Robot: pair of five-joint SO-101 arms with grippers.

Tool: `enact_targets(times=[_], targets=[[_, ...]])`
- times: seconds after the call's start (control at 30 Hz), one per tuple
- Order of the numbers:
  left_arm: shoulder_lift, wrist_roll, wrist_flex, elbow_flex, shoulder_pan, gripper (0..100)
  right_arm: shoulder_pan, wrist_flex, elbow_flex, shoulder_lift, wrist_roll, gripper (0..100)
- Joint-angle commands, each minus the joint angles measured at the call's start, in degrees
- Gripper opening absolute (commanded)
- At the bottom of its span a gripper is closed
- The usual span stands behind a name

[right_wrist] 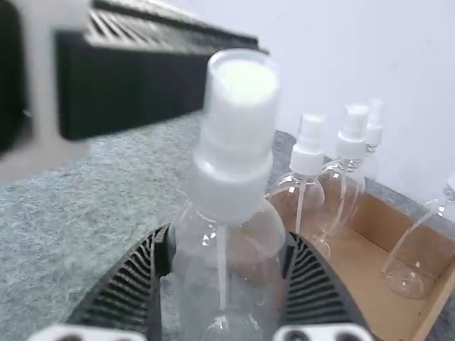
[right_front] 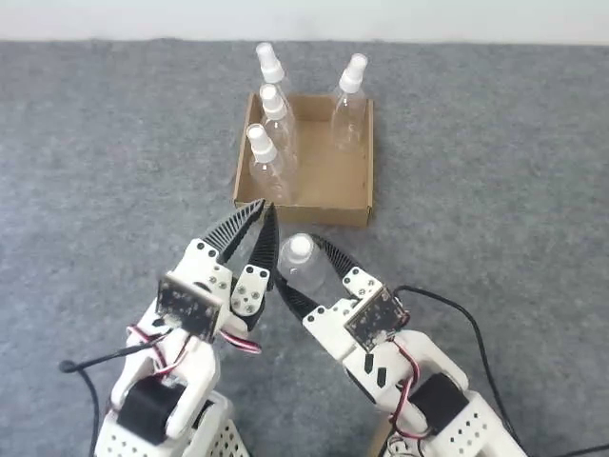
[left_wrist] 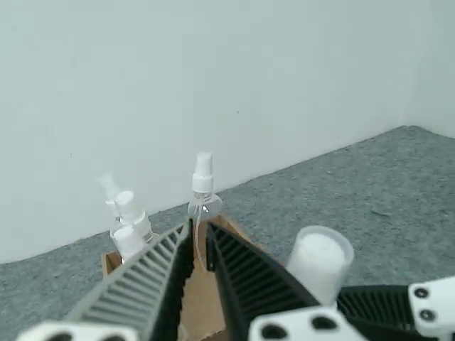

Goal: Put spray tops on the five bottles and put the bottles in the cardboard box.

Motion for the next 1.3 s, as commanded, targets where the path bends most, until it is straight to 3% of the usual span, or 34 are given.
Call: enact_targets(times=[0.0,0.47,0.67,0.83,1.0,1.1,1.27], targets=[[-0.79,-0.62,0.62,-6.02,0.09,3,1.01,0.13,1.32,-1.36,-0.35,3.7],[-0.79,-0.35,7.03,-6.37,-18.73,3,1.19,1.36,1.05,-1.45,-0.26,3.7],[-0.79,-0.35,11.96,-6.20,-23.91,3,7.08,1.10,0.62,-1.45,-0.62,3.6],[-0.79,-0.35,11.69,-2.51,-23.65,3,6.37,5.49,-4.40,-1.10,-0.70,3.6],[-0.79,-0.26,6.77,-1.36,-22.86,3,-3.82,11.21,-7.56,-1.01,-0.26,3.6],[-0.79,-0.53,5.80,-1.36,-18.20,3,-7.78,11.30,-7.38,-0.92,-0.26,3.6],[-0.79,-0.70,7.91,-1.63,-8.88,3,-8.04,11.74,-7.47,-0.92,-0.18,3.6]])
